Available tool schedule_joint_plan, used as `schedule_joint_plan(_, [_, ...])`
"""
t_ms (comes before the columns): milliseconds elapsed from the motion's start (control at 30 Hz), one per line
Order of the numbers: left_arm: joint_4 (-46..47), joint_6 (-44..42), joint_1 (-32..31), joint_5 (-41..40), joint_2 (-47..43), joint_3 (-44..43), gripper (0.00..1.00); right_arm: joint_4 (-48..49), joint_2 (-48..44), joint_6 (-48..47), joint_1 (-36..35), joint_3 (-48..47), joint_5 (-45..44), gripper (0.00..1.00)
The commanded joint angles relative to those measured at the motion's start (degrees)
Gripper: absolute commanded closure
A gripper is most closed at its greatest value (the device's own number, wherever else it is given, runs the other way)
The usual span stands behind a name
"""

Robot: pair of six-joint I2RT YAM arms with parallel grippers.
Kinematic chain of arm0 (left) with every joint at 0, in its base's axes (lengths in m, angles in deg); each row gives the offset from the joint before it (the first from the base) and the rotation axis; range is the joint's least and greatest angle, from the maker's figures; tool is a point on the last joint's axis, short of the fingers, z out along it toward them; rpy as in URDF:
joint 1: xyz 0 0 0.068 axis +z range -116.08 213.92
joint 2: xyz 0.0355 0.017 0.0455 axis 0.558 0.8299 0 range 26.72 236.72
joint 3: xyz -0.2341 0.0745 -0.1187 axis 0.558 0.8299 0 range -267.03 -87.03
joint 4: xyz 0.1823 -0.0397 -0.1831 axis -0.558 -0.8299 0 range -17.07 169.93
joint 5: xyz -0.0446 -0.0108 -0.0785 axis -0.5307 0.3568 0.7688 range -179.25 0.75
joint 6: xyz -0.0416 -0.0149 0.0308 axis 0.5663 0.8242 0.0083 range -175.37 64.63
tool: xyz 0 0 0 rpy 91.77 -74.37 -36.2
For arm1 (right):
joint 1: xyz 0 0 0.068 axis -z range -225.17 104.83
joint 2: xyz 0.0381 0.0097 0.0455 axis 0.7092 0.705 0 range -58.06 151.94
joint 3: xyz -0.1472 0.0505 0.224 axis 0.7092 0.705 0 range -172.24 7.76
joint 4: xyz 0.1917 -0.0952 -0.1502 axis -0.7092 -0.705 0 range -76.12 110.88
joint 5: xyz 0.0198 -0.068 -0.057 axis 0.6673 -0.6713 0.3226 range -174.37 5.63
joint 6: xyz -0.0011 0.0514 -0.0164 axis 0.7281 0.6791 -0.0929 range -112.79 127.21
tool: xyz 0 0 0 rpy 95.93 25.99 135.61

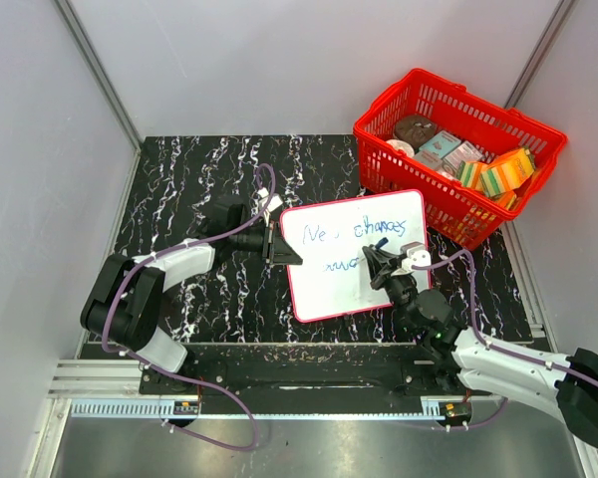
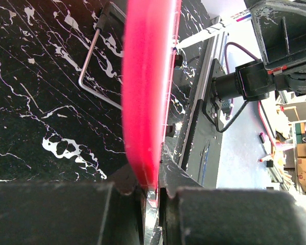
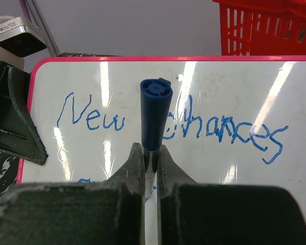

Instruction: Write a sentence on the whiteboard

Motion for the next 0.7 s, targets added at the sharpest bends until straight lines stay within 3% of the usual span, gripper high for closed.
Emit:
schedule_joint_plan(0, [-2.27, -8.70, -0.41, -7.48, 0.44, -0.31, 1.00, 3.69, 1.28, -2.78, 0.02, 0.34, -3.31, 1.00])
schedule_joint_plan(333, [-2.53, -8.87, -0.50, -7.66, 0.44, -0.31, 1.00, 4.57, 1.73, -2.52, 0.02, 0.61, -3.58, 1.00])
schedule_joint_plan(667, [-3.14, -9.14, -0.50, -7.92, 0.26, -0.75, 1.00, -4.55, -1.26, -0.41, 0.02, -0.45, -2.08, 1.00])
